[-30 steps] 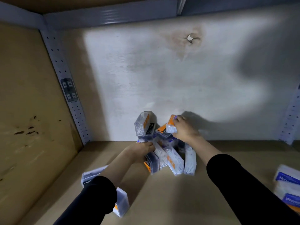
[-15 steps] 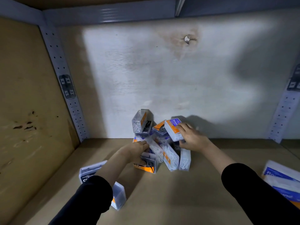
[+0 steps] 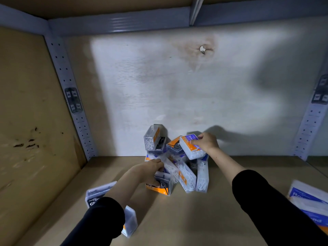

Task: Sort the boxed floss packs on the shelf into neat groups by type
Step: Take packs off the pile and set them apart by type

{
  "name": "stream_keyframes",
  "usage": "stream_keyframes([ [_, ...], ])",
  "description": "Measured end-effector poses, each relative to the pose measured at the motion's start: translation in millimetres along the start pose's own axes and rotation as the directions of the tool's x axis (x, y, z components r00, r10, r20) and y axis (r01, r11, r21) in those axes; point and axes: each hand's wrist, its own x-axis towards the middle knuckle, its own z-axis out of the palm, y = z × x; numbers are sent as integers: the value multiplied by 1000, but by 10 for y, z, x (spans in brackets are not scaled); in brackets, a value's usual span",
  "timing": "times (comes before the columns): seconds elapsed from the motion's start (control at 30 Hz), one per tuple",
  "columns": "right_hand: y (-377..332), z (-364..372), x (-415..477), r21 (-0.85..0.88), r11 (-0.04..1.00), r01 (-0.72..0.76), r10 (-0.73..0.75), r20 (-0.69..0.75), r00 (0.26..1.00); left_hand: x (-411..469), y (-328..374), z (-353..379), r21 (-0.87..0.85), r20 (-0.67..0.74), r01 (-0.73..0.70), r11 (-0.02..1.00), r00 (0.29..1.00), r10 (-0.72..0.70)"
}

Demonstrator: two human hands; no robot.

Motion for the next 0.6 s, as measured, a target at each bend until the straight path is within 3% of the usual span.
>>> stream_keyframes([
  [0.1,9,-10,83,101,987,-126,124,30,992,11,-10,-5,-12,1,-1,1000,1000,1],
  [0.27,61,15,170,246,921,-301,252,214,944,9,-9,-2,-13,15,-7,1000,1000,8],
  [0.6,-13,3,65,308,844,-438,301,404,864,-10,27,-74,-33,59,19,999,998,-17],
])
